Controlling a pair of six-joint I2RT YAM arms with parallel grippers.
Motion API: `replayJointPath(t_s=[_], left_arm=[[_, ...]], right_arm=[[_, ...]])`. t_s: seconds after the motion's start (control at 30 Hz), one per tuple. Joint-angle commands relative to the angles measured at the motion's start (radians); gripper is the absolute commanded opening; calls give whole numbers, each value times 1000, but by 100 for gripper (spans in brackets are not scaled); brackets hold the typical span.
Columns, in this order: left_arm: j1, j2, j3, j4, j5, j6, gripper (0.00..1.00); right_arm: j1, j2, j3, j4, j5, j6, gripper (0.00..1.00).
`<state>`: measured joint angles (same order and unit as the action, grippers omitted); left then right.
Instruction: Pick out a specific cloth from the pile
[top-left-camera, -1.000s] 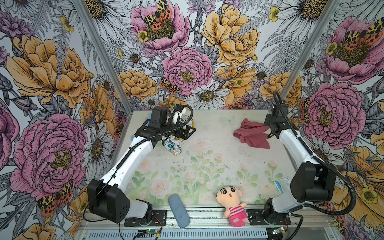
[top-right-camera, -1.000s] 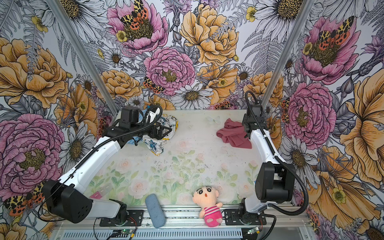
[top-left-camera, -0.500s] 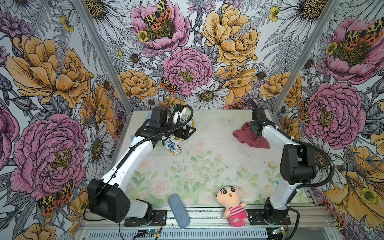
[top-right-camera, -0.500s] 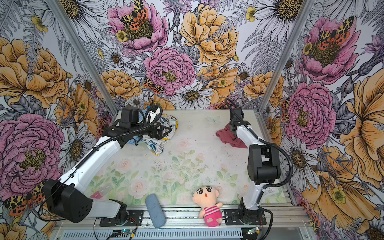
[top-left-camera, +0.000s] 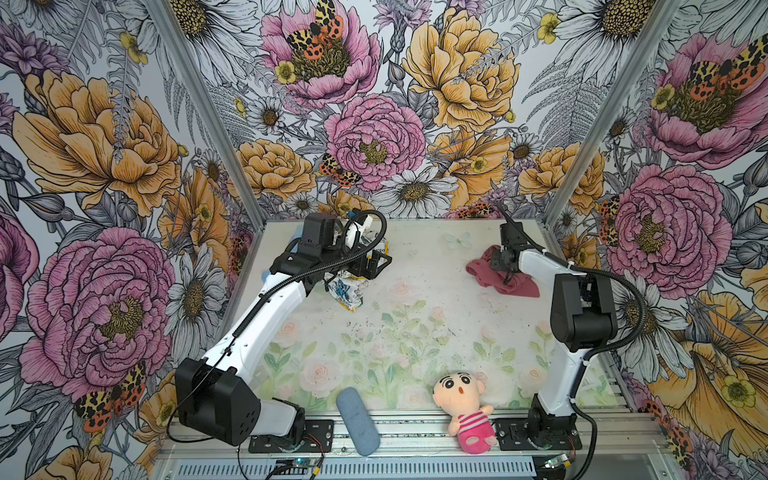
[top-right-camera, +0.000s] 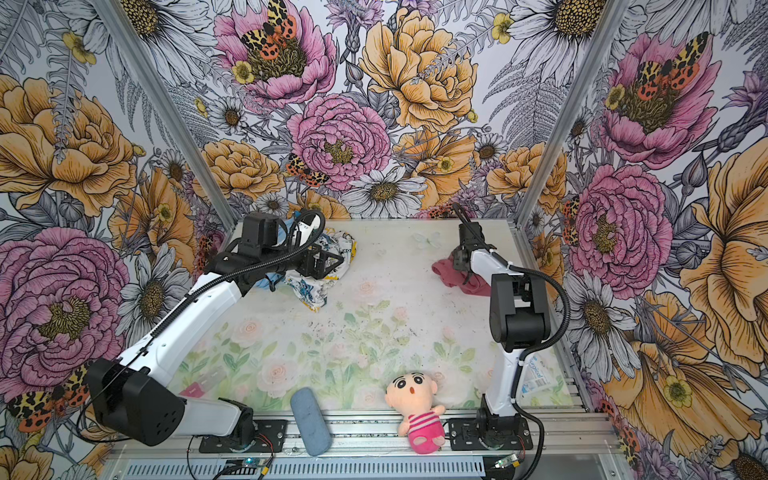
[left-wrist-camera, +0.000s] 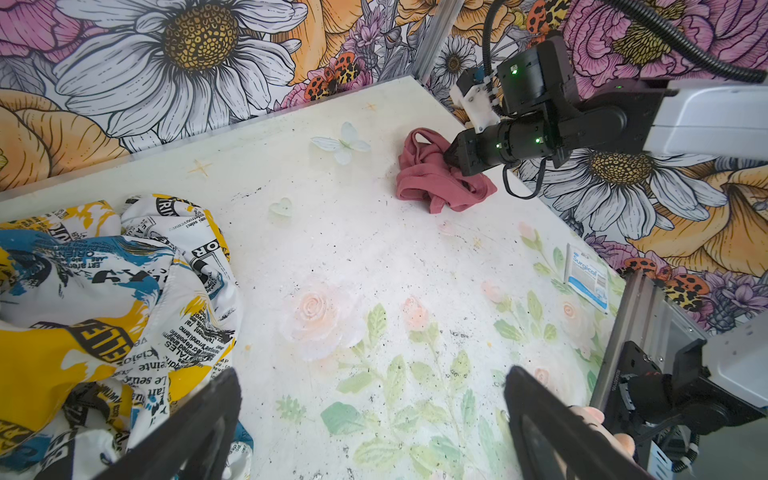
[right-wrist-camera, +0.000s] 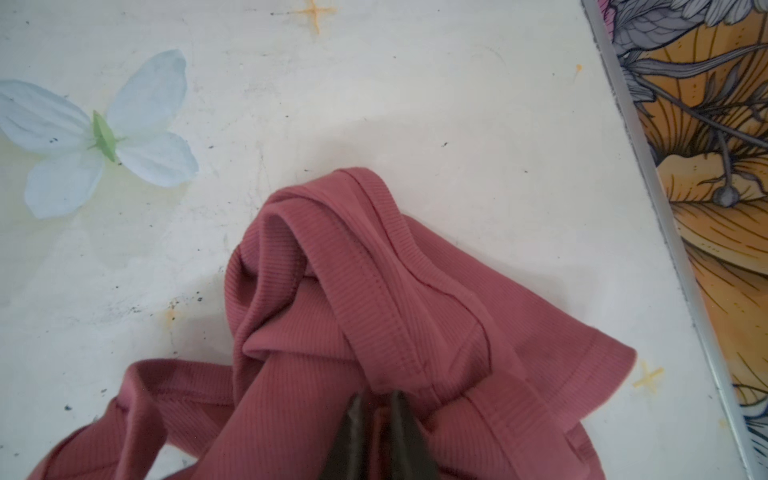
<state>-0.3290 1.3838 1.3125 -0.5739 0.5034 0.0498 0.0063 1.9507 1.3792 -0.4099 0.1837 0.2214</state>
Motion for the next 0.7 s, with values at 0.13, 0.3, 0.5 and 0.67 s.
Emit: replayJointPath(t_s=[0.13,0.3,0.5,0.67], left_arm=[[0,6,-14,28,11,-16,99],[-4,9,-15,28,11,-16,99],[-8,9,-18,28,3,-13,99],[-8,10,-17,27,5,-12,99]], right_arm=[[11,-165,-81,90,-142,-11,69],[60,-165,-89,79,-182,-55,98],[93,-79,-54,-9,-11,-82,99],[91,-5,-9,-74,151,-54,100]])
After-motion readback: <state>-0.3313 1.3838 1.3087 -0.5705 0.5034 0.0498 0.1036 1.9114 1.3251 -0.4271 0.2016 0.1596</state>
